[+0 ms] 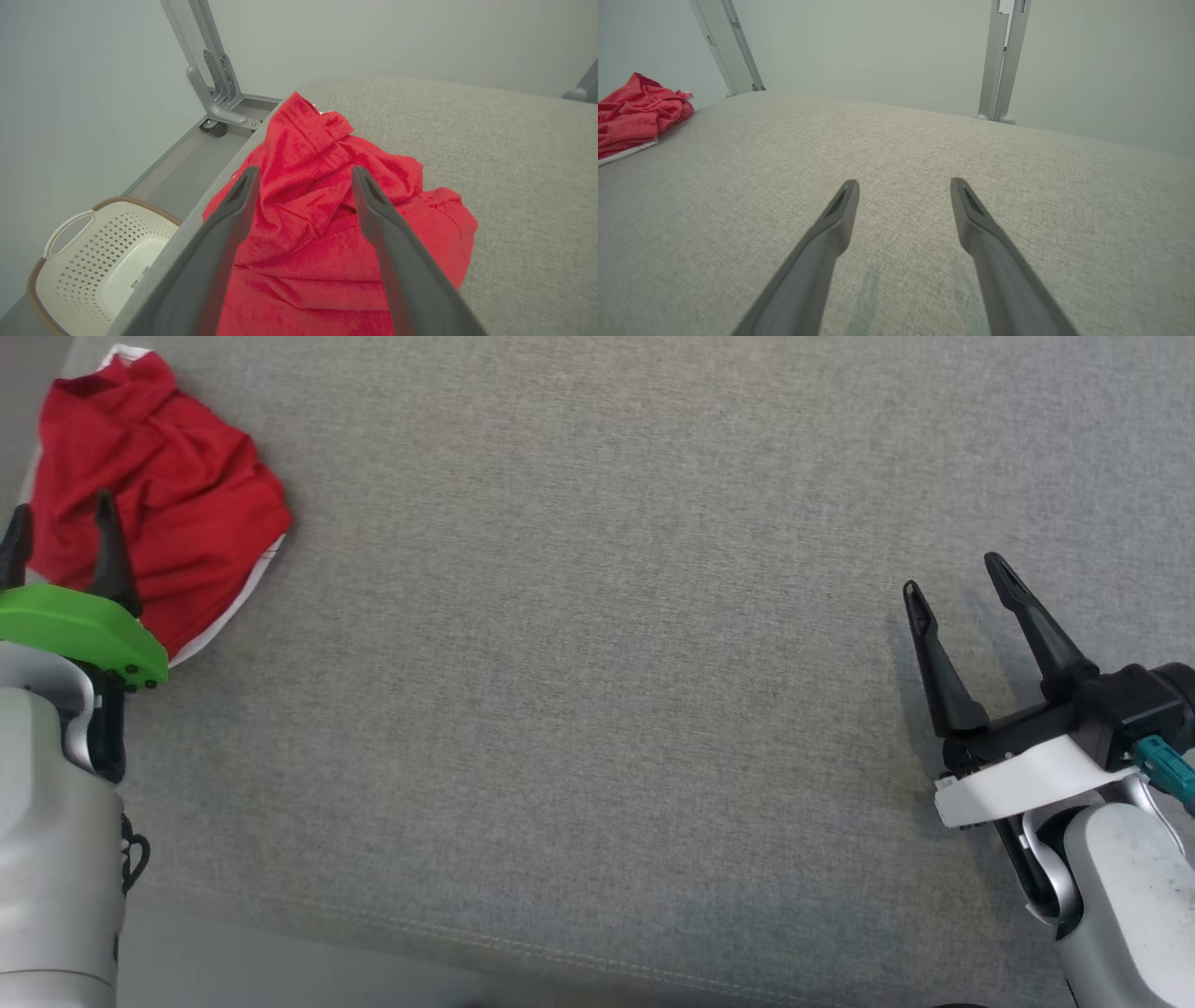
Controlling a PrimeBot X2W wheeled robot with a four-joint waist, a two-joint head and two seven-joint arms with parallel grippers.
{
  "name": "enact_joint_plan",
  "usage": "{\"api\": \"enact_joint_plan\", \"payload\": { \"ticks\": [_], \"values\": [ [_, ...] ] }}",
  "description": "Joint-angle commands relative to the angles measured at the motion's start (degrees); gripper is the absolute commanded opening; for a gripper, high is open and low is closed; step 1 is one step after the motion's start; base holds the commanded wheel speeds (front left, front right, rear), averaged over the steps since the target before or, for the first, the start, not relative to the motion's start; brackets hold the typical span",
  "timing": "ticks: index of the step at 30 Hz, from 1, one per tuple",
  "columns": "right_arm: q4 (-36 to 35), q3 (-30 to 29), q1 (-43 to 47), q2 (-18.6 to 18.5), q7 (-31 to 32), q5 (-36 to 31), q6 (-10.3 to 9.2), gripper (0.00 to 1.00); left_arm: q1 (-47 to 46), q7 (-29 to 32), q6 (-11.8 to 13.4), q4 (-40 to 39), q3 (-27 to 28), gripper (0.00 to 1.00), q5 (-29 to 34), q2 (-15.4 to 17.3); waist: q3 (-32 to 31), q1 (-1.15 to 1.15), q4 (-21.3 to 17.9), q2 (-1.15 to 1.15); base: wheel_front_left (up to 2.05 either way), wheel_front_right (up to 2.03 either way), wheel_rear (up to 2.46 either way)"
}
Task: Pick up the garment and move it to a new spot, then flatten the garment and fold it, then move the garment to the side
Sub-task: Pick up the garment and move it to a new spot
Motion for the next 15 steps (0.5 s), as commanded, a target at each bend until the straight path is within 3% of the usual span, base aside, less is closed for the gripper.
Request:
{"api": "enact_joint_plan", "payload": {
  "ticks": [1,10,11,12,15],
  "values": [
    [-1.1,-0.5,-0.6,-0.3,0.3,-0.3,-0.09,1.00,-1.9,1.0,0.2,1.8,0.5,1.00,-0.4,1.4,6.1,0.00,-6.1,0.00,0.00,0.00,0.00],
    [-3.6,-2.7,-0.1,0.3,0.8,-0.2,-0.09,1.00,-5.7,5.0,5.4,12.2,2.1,1.00,-1.4,4.2,9.0,0.00,-10.3,0.00,0.00,0.00,0.00],
    [-3.5,-2.9,0.0,0.3,0.7,0.0,-0.09,1.00,-5.9,4.6,5.4,12.8,2.1,0.25,-1.6,4.1,9.0,0.00,-10.5,0.00,0.00,0.00,0.00],
    [-3.3,-3.0,0.1,0.5,0.6,0.1,-0.09,1.00,-5.9,4.2,5.4,13.3,2.0,0.00,-1.6,4.0,8.9,0.00,-10.8,0.00,0.00,0.00,0.00],
    [-2.3,-2.8,-0.1,1.1,0.2,0.5,-0.09,1.00,-5.7,2.2,4.2,14.6,1.6,0.00,-1.8,3.8,8.1,0.00,-11.3,0.00,0.00,0.00,0.00]
  ]
}}
